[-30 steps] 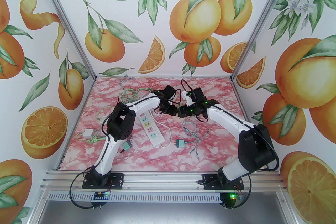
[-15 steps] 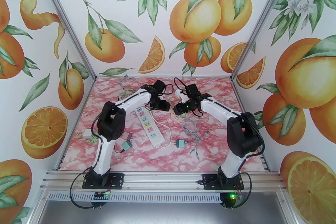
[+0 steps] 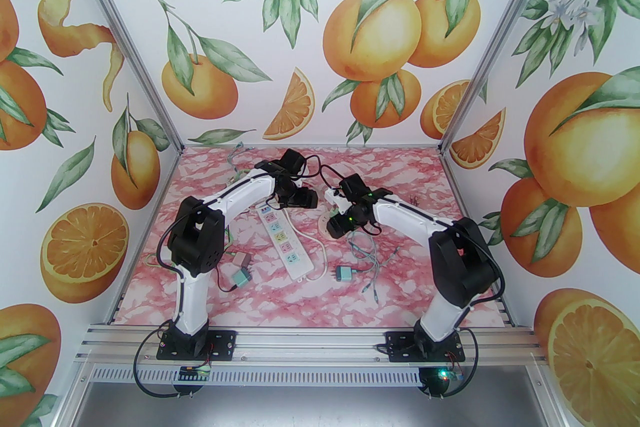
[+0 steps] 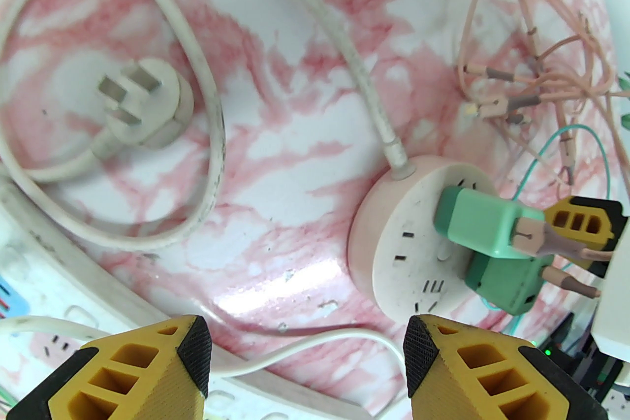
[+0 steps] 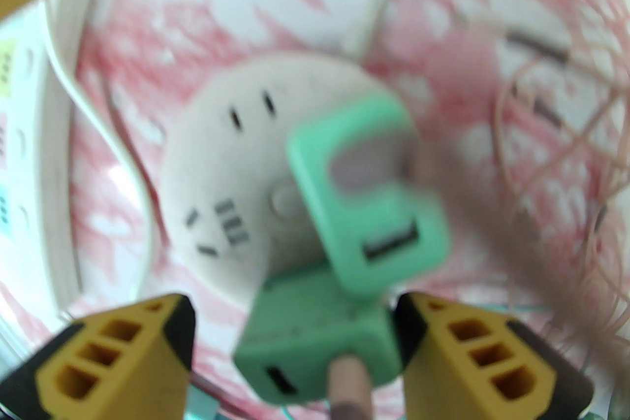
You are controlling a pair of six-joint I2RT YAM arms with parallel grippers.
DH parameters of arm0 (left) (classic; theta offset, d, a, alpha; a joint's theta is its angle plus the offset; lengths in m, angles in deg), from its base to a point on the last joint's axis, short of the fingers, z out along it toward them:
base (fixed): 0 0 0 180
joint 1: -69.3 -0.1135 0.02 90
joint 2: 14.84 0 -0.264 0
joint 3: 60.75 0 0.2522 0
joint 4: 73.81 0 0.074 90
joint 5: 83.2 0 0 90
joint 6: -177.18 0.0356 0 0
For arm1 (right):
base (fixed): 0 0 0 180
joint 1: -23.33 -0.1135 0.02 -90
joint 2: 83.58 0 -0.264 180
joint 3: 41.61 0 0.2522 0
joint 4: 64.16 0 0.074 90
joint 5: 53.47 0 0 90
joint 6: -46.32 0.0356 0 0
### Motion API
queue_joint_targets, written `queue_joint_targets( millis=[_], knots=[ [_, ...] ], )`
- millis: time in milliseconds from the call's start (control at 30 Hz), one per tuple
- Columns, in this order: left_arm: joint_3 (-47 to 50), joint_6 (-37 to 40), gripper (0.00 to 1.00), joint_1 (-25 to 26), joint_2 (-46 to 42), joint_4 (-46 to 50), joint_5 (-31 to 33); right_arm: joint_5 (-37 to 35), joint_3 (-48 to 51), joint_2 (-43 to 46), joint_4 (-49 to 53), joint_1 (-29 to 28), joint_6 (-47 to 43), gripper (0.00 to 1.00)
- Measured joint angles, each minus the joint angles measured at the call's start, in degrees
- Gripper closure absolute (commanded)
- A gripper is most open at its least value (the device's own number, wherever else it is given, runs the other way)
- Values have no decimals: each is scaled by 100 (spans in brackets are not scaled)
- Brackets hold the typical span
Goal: Pull the plug off the socket
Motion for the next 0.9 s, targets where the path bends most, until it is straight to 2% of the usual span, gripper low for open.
queue_joint_targets(
  millis=[200, 467, 567, 700, 800, 900],
  knots=[
    [195, -4, 32, 0, -2, -87, -87, -201, 197, 337, -17, -127, -87, 38],
    [457, -39, 31, 0, -74, -162, -136, -385, 168, 87, -111, -170, -173, 43],
    [553, -42, 31, 0, -144, -184, -136, -455, 151, -39, -120, -173, -203, 51],
    [623, -46, 31, 0, -229, -221, -138, -509, -11, -188, -116, -192, -164, 54],
    [636, -90, 31, 0, -254, -234, -140, -542, -120, -282, -118, -245, -74, 65],
    [706, -195, 35, 0, -282, -306, -151, -612, -291, -396, -96, -330, 101, 65]
  ],
)
